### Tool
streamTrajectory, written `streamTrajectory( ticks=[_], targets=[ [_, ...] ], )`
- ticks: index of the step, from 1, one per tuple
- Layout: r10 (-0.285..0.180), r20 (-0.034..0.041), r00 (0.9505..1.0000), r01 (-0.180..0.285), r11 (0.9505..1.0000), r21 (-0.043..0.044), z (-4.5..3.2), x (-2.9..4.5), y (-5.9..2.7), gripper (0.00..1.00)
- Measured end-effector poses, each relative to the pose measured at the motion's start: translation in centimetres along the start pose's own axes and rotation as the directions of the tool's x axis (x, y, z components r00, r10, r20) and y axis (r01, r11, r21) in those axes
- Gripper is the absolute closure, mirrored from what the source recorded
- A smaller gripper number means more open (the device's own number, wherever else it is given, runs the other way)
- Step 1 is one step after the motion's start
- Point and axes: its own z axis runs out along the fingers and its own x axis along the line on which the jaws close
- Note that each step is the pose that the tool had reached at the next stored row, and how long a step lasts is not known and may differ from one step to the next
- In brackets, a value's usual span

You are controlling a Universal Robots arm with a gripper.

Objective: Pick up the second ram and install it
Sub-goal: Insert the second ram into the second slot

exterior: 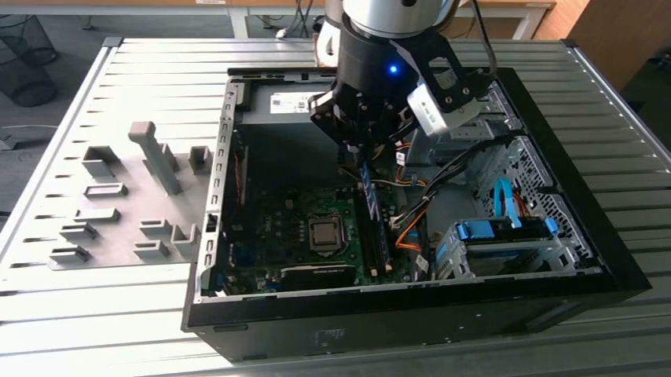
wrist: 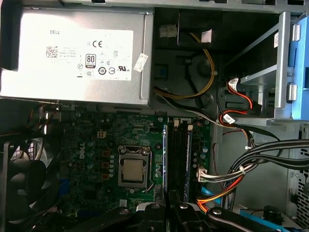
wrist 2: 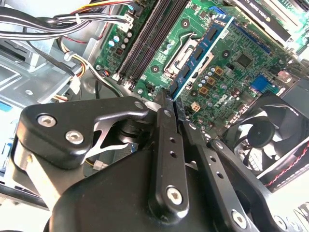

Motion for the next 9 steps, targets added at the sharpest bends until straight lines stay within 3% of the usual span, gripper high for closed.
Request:
streamTrajectory(
  ticks=[9],
  targets=[
    [0.003,-0.0011,1.0,-0.003,1.0,0.0,1.07,-0.33,-0.02,0.86]
  ],
)
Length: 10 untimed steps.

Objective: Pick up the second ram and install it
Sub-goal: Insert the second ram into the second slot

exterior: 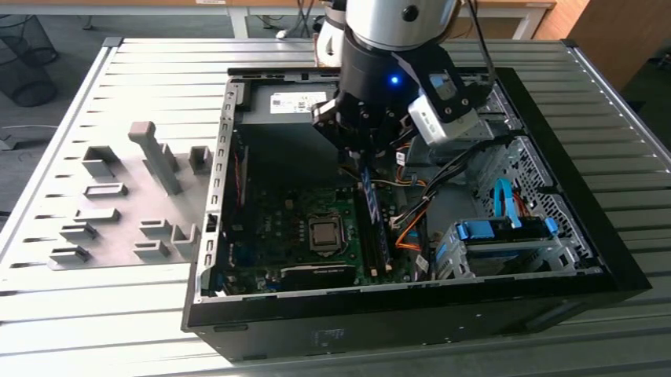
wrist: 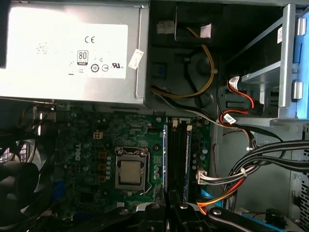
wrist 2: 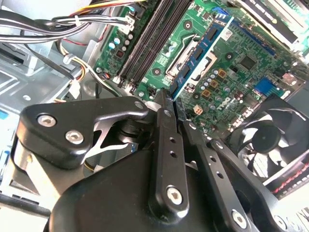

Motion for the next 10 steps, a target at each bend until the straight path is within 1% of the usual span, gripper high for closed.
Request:
streamTrajectory(
  ticks=[5,10],
  targets=[
    [0.011,0.0,0.9999,-0.011,0.9999,-0.0002,0.91,-0.03,-0.01,0.86],
    [0.015,0.0,0.9999,-0.015,0.9999,-0.0002,1.82,-0.03,-0.21,0.86]
  ],
)
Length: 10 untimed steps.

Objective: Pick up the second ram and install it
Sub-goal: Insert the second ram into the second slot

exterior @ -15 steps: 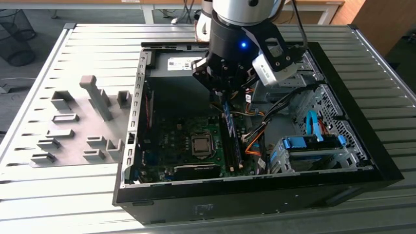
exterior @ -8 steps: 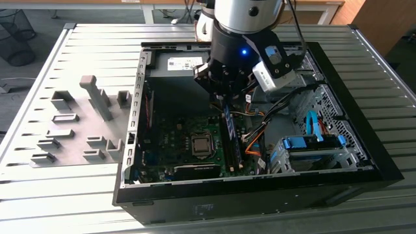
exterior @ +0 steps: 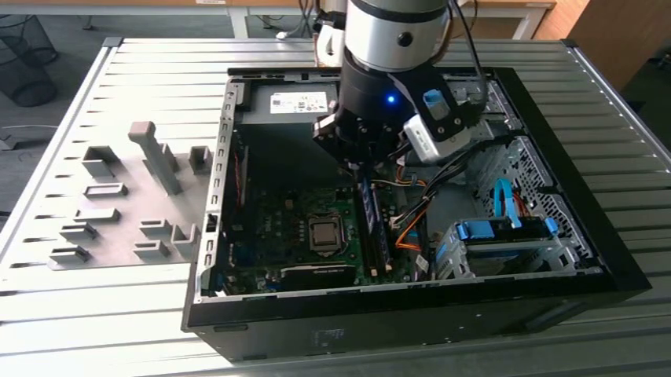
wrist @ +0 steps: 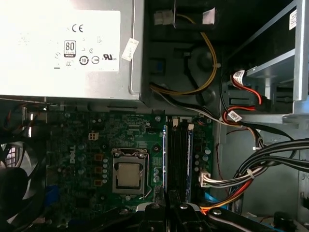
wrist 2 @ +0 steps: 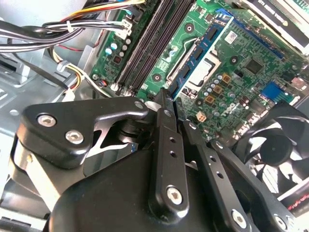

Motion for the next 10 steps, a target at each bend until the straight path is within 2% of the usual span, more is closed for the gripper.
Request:
streamTrajectory(
  ticks=[8,10],
  targets=[
    [0.005,0.0001,1.0,-0.005,1.0,-0.0002,1.45,-0.03,-0.01,0.86],
    [0.006,0.0,1.0,-0.006,1.0,-0.0001,1.61,-0.03,-0.01,0.86]
  ],
)
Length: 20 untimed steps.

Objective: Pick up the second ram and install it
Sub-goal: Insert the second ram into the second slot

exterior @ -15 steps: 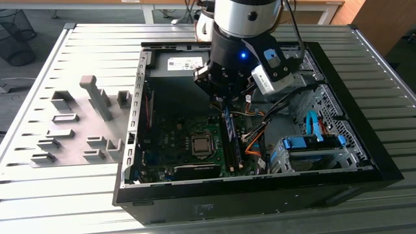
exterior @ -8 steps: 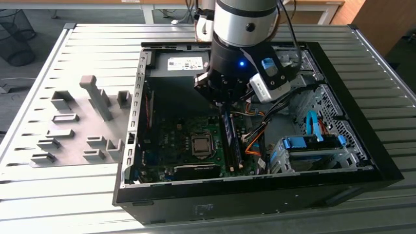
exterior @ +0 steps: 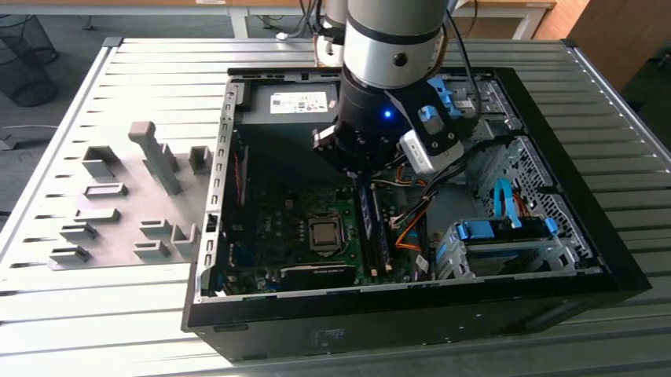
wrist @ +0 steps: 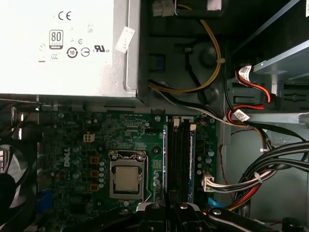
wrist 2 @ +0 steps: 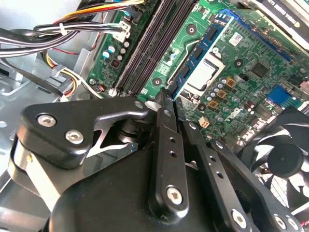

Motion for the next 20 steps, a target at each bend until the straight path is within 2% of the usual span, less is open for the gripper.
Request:
streamTrajectory(
  ticks=[14,20],
  targets=[
    [0.0,0.0,1.0,0.0,1.0,-0.0001,0.14,0.0,-0.01,0.86],
    [0.005,0.0,1.0,-0.005,1.0,-0.0003,0.97,-0.08,-0.61,0.86]
  ],
)
